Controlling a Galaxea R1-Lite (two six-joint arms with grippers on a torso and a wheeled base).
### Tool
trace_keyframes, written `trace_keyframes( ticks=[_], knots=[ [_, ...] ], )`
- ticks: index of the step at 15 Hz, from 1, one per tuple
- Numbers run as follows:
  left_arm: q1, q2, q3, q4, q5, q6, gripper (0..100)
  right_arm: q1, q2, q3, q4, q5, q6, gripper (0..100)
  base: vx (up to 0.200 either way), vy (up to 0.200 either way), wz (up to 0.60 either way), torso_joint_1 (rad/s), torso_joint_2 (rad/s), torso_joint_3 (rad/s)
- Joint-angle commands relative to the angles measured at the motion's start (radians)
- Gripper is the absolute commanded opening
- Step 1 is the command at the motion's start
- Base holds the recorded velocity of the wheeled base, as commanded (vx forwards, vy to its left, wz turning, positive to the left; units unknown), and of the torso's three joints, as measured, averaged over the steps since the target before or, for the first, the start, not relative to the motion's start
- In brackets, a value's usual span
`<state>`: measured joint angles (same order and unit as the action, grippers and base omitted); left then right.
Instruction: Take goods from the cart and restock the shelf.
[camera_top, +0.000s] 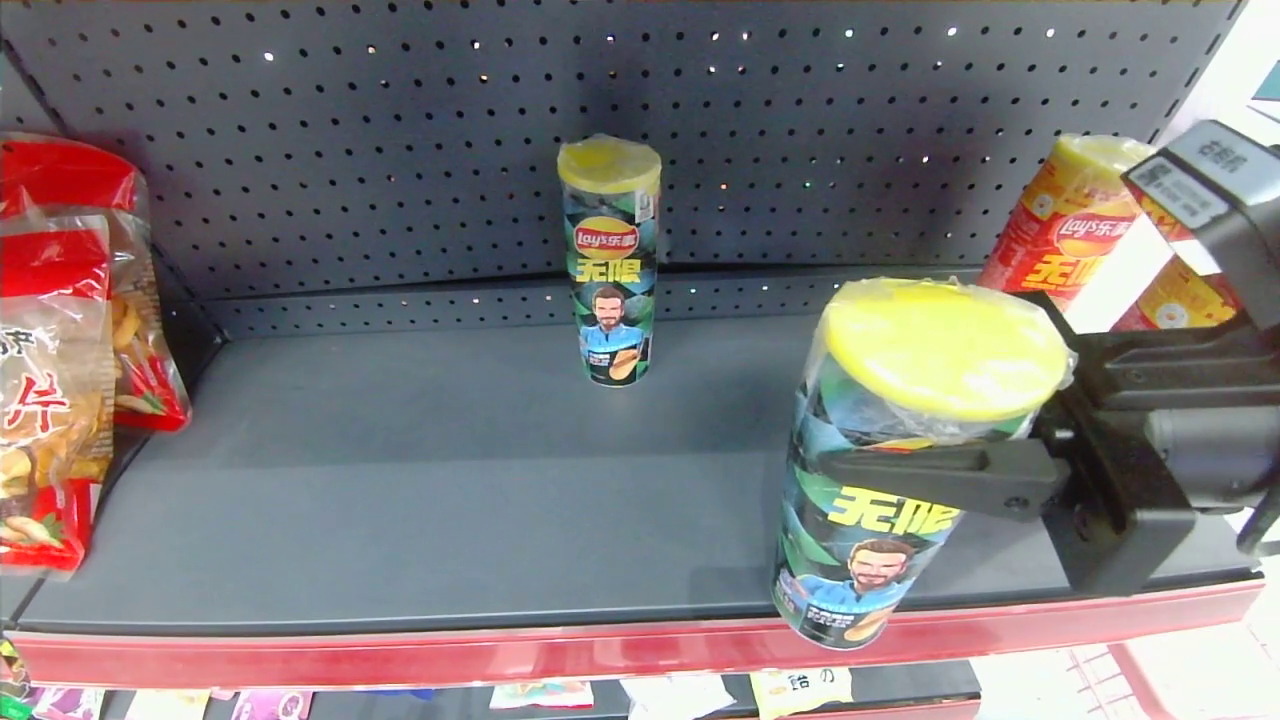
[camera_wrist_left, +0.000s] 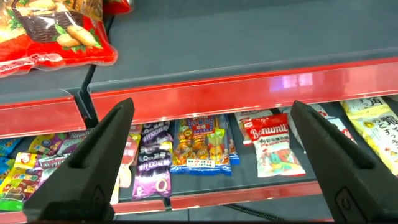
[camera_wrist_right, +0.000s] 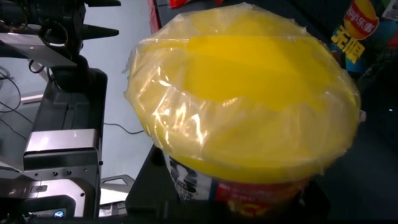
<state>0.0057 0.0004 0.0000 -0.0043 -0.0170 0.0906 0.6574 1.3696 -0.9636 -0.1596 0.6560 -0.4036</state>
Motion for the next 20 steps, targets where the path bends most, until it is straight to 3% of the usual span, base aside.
trace_keyframes(
  ticks=[1, 17, 18, 20],
  knots=[
    [0.000, 0.000, 0.000, 0.000, 0.000, 0.000, 100, 0.004, 0.011, 0.000, -0.001, 0.001, -0.001, 0, 0.000, 0.000, 0.00, 0.000, 0.00, 0.000],
    [0.000, 0.000, 0.000, -0.003, -0.004, 0.003, 100, 0.018, 0.046, -0.041, -0.001, 0.004, -0.001, 0, 0.000, 0.000, 0.00, 0.000, 0.00, 0.000],
    [0.000, 0.000, -0.003, -0.010, 0.003, -0.014, 100, 0.018, 0.048, -0.044, -0.001, 0.002, -0.001, 0, 0.000, 0.000, 0.00, 0.000, 0.00, 0.000],
    [-0.004, 0.231, -0.216, -0.151, 0.009, -0.095, 100, 0.018, 0.052, -0.044, 0.000, 0.002, -0.001, 0, 0.000, 0.000, 0.00, 0.000, 0.00, 0.000]
  ],
)
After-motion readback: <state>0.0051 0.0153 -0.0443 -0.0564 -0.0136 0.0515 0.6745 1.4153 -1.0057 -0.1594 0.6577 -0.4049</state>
